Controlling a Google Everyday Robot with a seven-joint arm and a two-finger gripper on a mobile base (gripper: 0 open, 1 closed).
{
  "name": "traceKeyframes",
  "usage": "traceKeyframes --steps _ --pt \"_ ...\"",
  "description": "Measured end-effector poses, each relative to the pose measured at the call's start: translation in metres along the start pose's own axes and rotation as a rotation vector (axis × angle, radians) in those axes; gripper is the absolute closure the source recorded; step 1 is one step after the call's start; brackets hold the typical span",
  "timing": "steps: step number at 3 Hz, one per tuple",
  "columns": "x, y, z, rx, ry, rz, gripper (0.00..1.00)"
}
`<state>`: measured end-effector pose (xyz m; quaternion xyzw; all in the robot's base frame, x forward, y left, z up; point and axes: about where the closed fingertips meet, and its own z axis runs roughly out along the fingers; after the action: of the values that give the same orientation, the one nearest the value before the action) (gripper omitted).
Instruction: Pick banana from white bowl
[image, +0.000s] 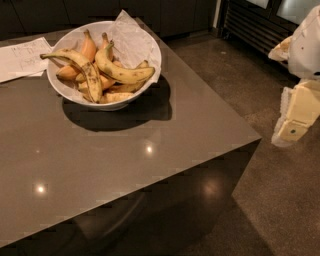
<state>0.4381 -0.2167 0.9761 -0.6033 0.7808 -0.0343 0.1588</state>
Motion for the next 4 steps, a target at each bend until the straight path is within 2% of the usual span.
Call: traceKeyframes --steps 1,3,4 --pt "-0.015 -0.007 -0.005 0.007 -0.015 -0.003 0.0" --pt "-0.069 -0.041 0.013 -0.056 0.015 -0.075 0.0" --pt "-0.077 -0.045 0.014 -0.039 0.0 -0.083 0.0"
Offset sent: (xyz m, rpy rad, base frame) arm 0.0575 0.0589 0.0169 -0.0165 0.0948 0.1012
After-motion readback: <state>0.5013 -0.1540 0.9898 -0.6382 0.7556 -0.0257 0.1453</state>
